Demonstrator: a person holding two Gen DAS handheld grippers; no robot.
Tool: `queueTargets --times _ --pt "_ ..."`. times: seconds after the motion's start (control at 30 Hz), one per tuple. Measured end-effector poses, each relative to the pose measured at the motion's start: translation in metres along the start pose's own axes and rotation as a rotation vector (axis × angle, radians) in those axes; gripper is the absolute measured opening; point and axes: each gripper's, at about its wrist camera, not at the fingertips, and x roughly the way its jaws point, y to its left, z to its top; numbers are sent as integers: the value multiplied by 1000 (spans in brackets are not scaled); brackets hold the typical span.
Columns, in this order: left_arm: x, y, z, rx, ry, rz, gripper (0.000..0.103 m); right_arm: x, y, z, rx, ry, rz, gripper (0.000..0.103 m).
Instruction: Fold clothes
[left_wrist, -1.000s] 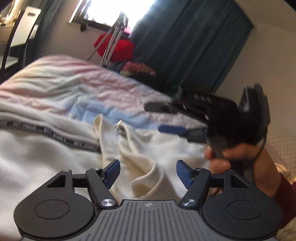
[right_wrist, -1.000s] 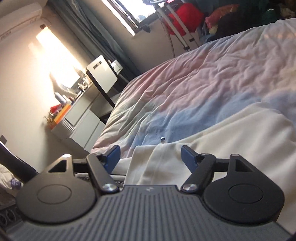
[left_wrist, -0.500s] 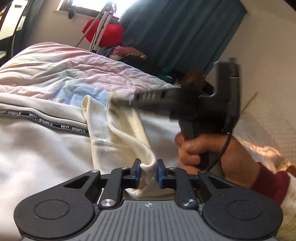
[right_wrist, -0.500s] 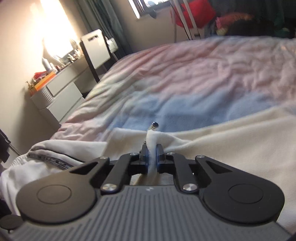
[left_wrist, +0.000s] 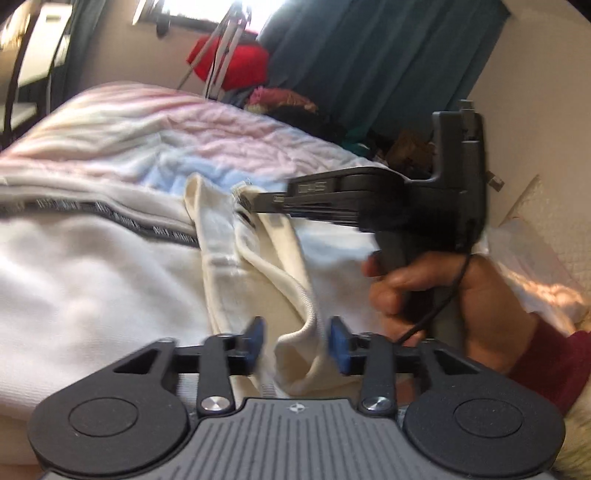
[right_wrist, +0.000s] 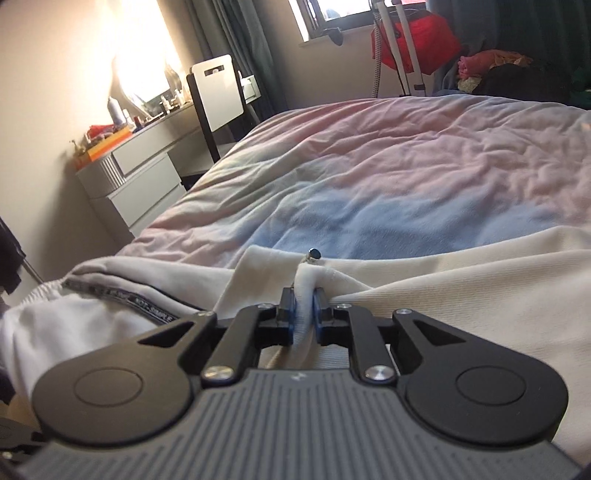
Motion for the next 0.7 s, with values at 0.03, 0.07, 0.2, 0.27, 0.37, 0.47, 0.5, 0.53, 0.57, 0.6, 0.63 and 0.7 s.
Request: queueTargets --times 0.03,0.07,0.2,0.27,0.37,0.47,0.5,0.53,0.57,0.6,0.63,0.7 --pt "-5 -3 -1 21 -24 10 65 -8 -1 2 7 -14 -5 16" --pt "-9 -5 -2 43 -48 20 72 -17 -2 4 11 -32 -12 16" --pt "-24 -11 -3 87 -125 77 83 -59 -4 5 -7 -100 -55 45" --pt "-35 -7 -2 59 -155 106 86 -82 -5 4 -13 -137 -77 67" --pt "-52 -3 -1 17 -200 150 87 -115 -3 2 -24 -184 -84 84" --pt "-69 2 0 -25 -245 194 100 -142 2 -2 -29 -221 -81 87" --pt "-74 3 0 -39 -260 208 101 -148 3 -4 -32 -228 -82 91" --pt "-80 5 0 -53 -275 223 101 -153 5 -6 -36 -236 -83 91" --pt "-86 6 1 -68 -290 238 101 -159 7 -9 -39 -244 -85 91" --pt "-91 8 1 -82 -305 252 101 -165 8 -11 -43 -252 -86 91" --pt "-99 14 1 -126 -316 273 102 -170 10 -13 -46 -260 -87 91" --pt "-118 28 -2 -233 -343 319 102 -181 13 -18 -53 -275 -90 91"
